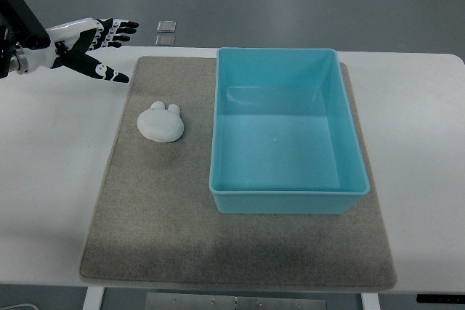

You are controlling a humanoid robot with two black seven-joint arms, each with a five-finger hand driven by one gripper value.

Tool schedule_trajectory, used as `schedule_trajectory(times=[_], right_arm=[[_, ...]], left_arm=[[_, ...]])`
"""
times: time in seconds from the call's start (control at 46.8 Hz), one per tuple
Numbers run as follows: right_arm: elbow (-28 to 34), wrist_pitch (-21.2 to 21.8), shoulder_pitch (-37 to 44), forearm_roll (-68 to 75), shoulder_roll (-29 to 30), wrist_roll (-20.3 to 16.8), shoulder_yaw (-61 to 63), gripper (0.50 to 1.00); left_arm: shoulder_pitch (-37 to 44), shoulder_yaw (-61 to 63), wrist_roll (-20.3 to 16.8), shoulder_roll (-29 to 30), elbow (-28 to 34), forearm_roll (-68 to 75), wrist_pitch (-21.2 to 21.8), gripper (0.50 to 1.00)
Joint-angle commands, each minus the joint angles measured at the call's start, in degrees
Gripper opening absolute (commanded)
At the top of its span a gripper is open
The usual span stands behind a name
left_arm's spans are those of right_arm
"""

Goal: Place white toy into blue box with left hand
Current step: 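Reach the left hand down toward the white rabbit toy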

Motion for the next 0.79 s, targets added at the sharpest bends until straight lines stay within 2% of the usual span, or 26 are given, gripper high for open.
schedule_trajectory(times=[0.0,0.128,0.363,0.534,0.77], right_arm=[[0.0,0.0,0.0,0.0,0.0,0.0,0.0,0.936],[0.0,0.0,0.0,0.0,0.0,0.0,0.0,0.936],[0.0,0.0,0.0,0.0,0.0,0.0,0.0,0.936],[0.0,0.0,0.0,0.0,0.0,0.0,0.0,0.936],[0.0,0.0,0.0,0.0,0.0,0.0,0.0,0.936]], left_arm=[[1.2,1.1,-0.5,2.1,-4.3,2.0,0.2,0.996],[2.3,4.0,-1.8,3.9,-9.5,5.2,3.2,0.996],[2.1,11.1,-1.9,3.2,-12.5,9.0,11.4,0.996],[2.3,11.3,-1.8,0.6,-12.6,16.5,14.2,0.996],[1.9,12.6,-1.4,-1.6,-12.1,18.7,14.6,0.988]])
